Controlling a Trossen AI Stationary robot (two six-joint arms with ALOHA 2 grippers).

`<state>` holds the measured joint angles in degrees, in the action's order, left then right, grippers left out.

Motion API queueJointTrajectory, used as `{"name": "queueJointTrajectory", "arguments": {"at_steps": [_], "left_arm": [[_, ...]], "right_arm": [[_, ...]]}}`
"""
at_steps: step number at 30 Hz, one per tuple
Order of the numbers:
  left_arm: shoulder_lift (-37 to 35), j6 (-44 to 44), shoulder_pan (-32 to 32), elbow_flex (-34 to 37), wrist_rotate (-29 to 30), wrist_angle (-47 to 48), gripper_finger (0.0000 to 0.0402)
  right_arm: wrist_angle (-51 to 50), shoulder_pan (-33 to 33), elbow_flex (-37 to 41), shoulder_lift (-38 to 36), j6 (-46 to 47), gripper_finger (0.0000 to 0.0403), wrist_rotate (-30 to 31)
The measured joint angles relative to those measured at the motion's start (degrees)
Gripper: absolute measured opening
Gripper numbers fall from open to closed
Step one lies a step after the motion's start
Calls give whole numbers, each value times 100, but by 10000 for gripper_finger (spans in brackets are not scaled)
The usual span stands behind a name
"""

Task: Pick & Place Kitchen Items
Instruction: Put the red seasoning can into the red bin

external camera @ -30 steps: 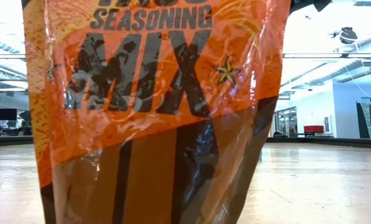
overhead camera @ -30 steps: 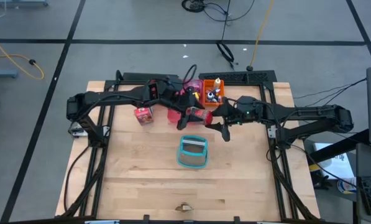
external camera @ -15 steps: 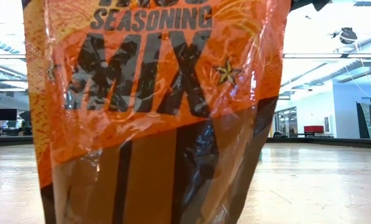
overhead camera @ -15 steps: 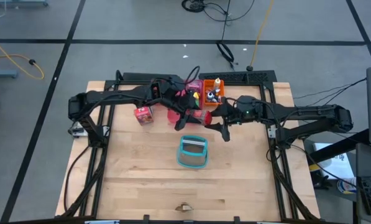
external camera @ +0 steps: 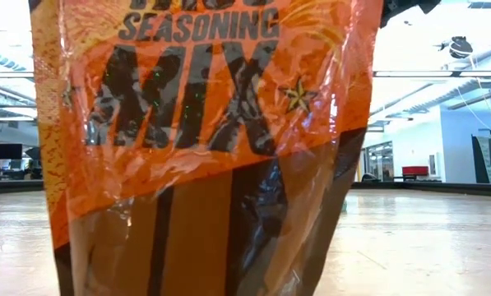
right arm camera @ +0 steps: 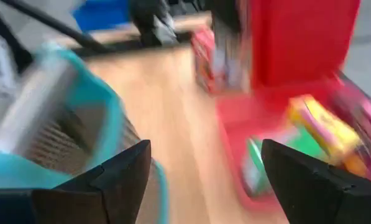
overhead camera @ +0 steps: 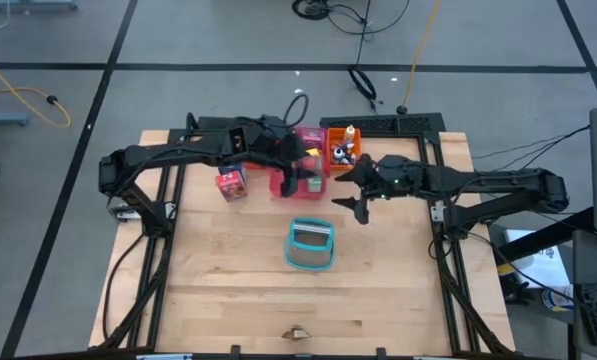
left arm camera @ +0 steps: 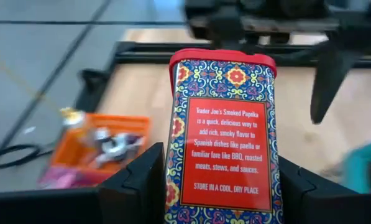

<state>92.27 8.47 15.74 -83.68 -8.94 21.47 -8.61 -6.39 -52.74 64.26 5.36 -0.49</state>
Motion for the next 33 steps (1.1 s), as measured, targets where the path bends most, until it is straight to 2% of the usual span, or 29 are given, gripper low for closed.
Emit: {"name": "queueJointTrajectory", "arguments": {"at_steps": [7,10,15,25,30,33], "left_arm": [[-143,-225,311,28,754,837,193],[-185,-331,516,218,775,841,193],[-538,-466,881,915,821,623,193],[-1985,-933,1469,3382,699,-1897,193],[-2215,-1208,1516,4436,963,-3237,193],[-2221,-1328,1509,4930,1331,-4083,193]], "right_arm": [[-304,14,19,2,144,277,43],[-417,9,19,7,167,268,52],[-531,13,15,7,169,257,43],[-515,13,15,3,136,253,46],[-496,13,15,3,127,253,46],[-493,13,15,3,125,253,46]]}}
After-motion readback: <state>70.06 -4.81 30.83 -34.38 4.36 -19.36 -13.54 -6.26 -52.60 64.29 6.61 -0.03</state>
